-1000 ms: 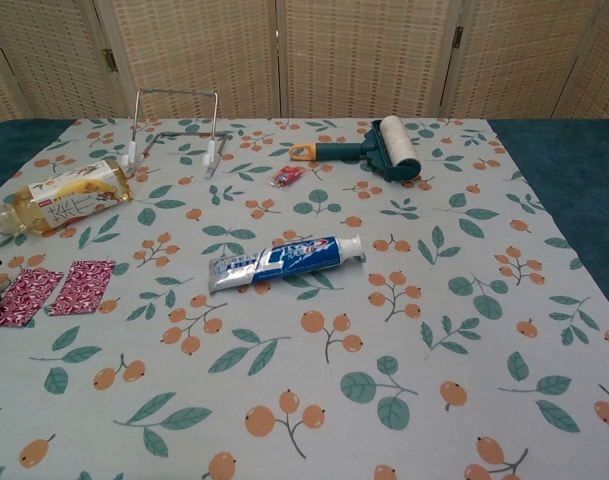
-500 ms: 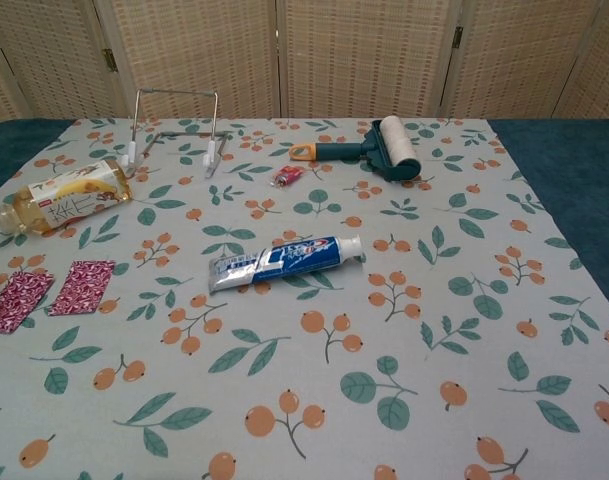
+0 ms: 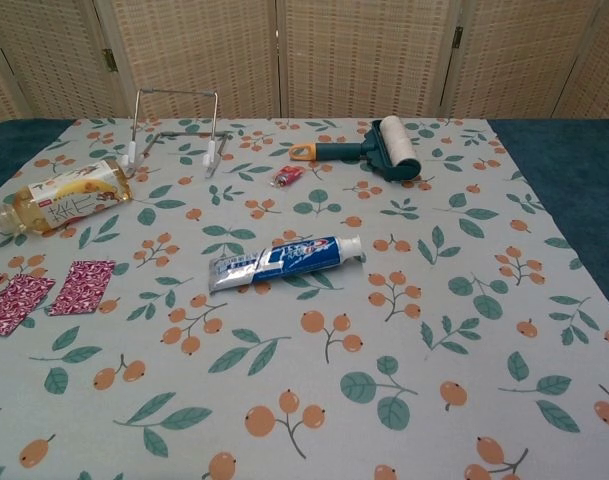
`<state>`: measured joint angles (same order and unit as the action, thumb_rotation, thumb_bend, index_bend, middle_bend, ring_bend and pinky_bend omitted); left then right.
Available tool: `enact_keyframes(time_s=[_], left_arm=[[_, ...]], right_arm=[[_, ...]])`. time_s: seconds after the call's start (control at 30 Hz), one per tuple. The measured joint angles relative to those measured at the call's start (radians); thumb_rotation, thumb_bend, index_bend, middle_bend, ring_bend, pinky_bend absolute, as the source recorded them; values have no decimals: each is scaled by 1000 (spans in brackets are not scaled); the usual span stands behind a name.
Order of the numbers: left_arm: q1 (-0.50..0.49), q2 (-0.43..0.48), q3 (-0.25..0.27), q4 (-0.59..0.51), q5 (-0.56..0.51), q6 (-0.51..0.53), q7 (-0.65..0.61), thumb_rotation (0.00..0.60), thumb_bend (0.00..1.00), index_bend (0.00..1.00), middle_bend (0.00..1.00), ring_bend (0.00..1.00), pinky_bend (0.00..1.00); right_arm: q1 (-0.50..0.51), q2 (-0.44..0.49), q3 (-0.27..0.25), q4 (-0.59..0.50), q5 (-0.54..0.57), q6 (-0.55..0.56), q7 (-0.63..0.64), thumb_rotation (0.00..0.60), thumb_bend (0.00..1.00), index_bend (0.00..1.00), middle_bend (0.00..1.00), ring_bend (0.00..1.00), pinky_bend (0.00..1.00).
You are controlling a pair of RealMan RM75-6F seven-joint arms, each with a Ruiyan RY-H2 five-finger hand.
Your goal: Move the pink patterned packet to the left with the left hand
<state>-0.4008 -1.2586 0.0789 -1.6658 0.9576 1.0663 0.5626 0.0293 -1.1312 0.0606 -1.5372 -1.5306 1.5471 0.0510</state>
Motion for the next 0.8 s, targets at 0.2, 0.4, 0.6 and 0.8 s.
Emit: enact_keyframes(time_s=[0.2,0.4,0.6,0.8], left_arm=[[7,5,-3,-10,63,19,-37,409,772,218,0,0,0],[7,9,-19,-1,143,24,-119,515,561,189,0,0,0],[-19,16,-53,11,205,-1,-199,600,378,172,0,0,0],[-59,25,-77,7,220,-47,-212,600,349,152,0,0,0]], right_arm=[[-4,3,0,-1,-3,7,3,600,495,0,0,0,0],[-7,7,-1,-1,-7,13,6,600,495,0,0,0,0],[-9,8,-3,1,-11,18,12,600,495,0,0,0,0],[-16,11,-5,5,-12,24,23,600,495,0,0,0,0]])
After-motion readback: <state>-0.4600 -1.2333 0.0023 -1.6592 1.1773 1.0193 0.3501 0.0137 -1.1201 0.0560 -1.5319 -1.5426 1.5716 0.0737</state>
